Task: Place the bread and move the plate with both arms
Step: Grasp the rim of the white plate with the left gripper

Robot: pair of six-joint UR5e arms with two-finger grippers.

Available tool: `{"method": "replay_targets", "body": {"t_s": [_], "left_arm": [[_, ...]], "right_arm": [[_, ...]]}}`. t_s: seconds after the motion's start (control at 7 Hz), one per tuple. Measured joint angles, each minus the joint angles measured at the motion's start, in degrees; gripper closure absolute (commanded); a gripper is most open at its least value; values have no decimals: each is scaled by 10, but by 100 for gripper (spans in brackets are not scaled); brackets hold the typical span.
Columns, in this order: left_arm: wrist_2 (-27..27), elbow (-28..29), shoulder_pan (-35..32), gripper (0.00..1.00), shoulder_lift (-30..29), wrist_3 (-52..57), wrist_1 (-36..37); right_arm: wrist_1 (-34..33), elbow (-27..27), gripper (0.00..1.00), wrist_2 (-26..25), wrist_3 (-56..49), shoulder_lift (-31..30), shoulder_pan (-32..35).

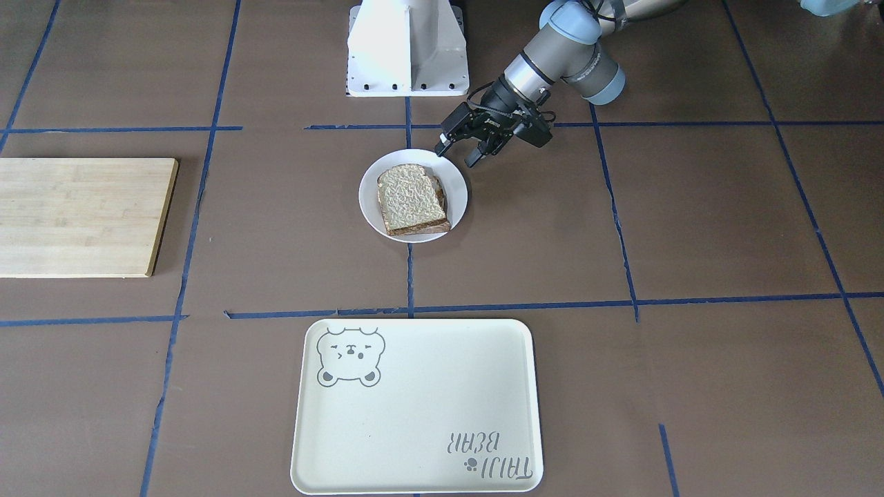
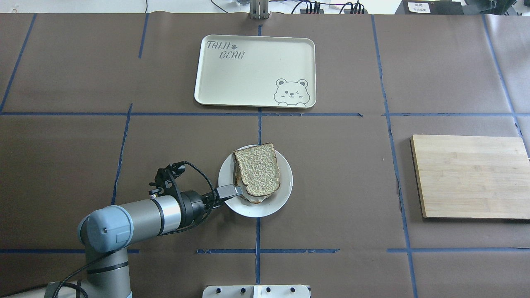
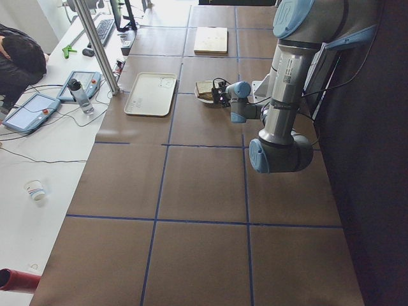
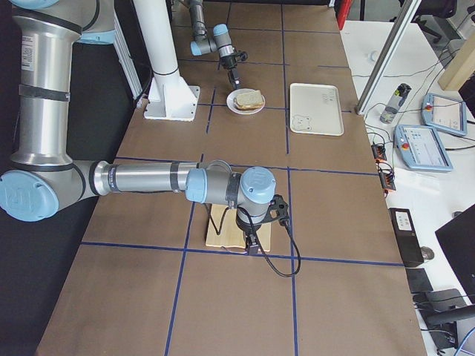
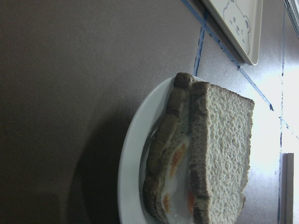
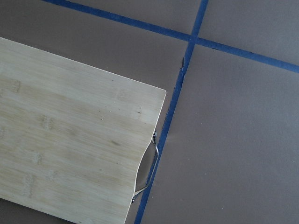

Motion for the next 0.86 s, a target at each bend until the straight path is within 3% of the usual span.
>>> {"method": "replay_targets", "body": {"t_s": [0.29, 0.57, 0.86], "left_arm": [[1, 7, -1, 17, -1, -2, 0], [12, 11, -1, 27, -2, -22, 0], [21, 16, -1, 30, -4, -31, 0]], "right_arm": [[0, 0, 0, 0, 0, 0, 0], [0, 0, 0, 0, 0, 0, 0], [0, 0, 0, 0, 0, 0, 0]]}}
